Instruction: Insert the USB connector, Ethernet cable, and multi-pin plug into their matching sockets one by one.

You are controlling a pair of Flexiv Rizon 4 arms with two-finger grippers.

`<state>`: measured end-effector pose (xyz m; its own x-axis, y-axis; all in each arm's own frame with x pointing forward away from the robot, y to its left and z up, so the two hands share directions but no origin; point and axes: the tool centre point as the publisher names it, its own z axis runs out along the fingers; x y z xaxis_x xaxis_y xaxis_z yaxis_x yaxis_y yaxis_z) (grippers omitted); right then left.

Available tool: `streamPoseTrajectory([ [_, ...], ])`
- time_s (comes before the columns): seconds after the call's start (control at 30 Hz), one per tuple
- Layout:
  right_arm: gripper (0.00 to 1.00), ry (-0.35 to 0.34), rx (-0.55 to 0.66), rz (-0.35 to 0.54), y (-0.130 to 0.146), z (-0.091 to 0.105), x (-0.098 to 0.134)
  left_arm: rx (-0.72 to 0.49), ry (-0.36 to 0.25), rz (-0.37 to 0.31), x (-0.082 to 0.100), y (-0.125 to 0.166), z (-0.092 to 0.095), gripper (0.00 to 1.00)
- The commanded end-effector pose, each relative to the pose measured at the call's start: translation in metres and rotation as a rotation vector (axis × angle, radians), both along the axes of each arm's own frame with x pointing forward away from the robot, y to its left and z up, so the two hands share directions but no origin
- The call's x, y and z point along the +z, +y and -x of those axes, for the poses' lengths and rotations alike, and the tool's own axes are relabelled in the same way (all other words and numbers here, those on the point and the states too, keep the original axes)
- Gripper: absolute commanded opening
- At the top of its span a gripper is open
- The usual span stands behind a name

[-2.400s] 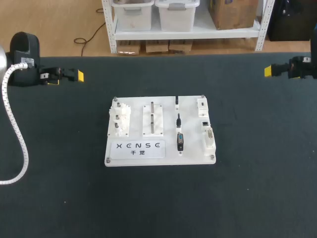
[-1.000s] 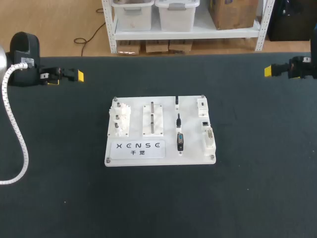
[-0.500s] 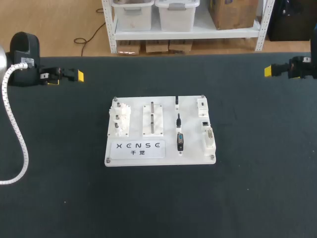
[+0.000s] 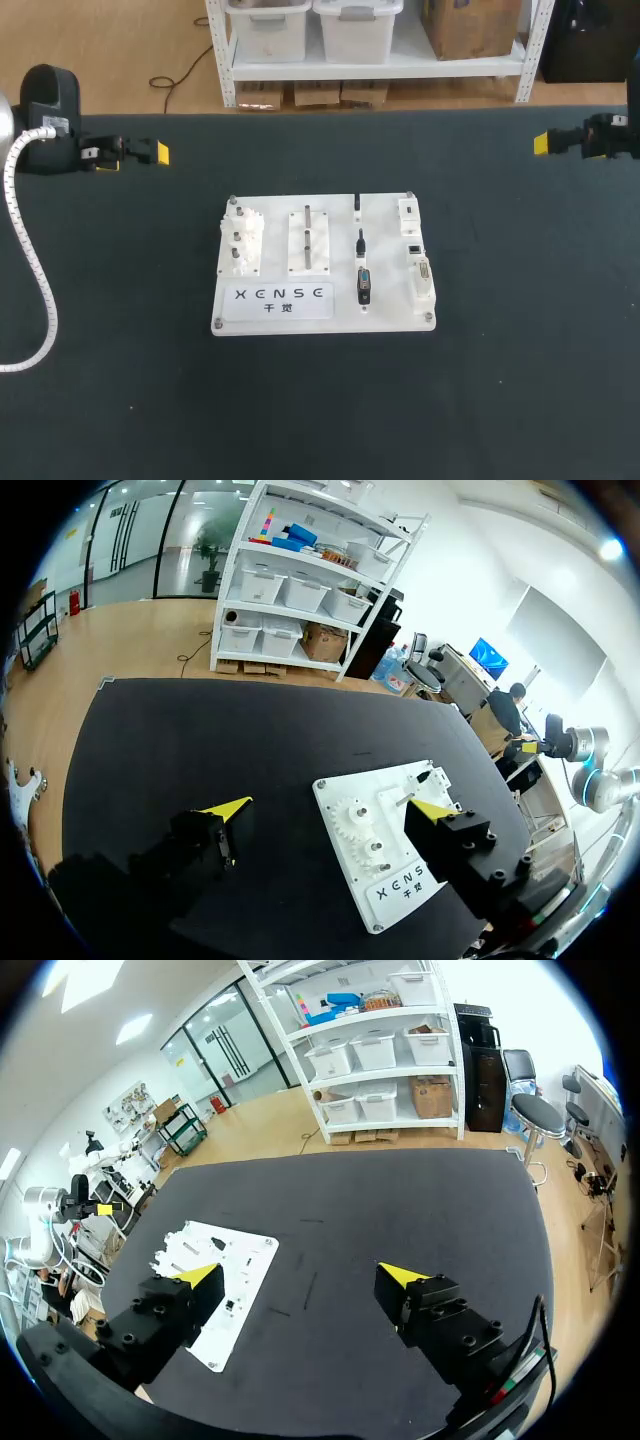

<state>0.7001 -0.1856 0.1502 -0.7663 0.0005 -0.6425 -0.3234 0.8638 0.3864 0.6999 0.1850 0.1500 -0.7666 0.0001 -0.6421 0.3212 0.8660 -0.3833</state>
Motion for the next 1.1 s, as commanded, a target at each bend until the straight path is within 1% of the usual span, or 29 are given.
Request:
streamPoseTrajectory([
  [0.03,1.00,0.000,0.001,0.000,0.000,-0.001,0.000,0.000,0.000,0.000,0.000,0.000,0.000,1.00],
  [0.8,1.00,0.000,0.001,0.000,0.000,-0.001,0.000,0.000,0.000,0.000,0.000,0.000,0.000,1.00],
  [0.9,1.00,0.018,0.006,0.038,0.021,-0.005,-0.001,0.000,0.000,0.000,0.000,0.000,0.000,1.00],
  [1.1,1.00,0.023,0.048,0.124,0.073,-0.017,0.000,0.000,0.000,0.000,0.000,0.000,0.000,1.00],
])
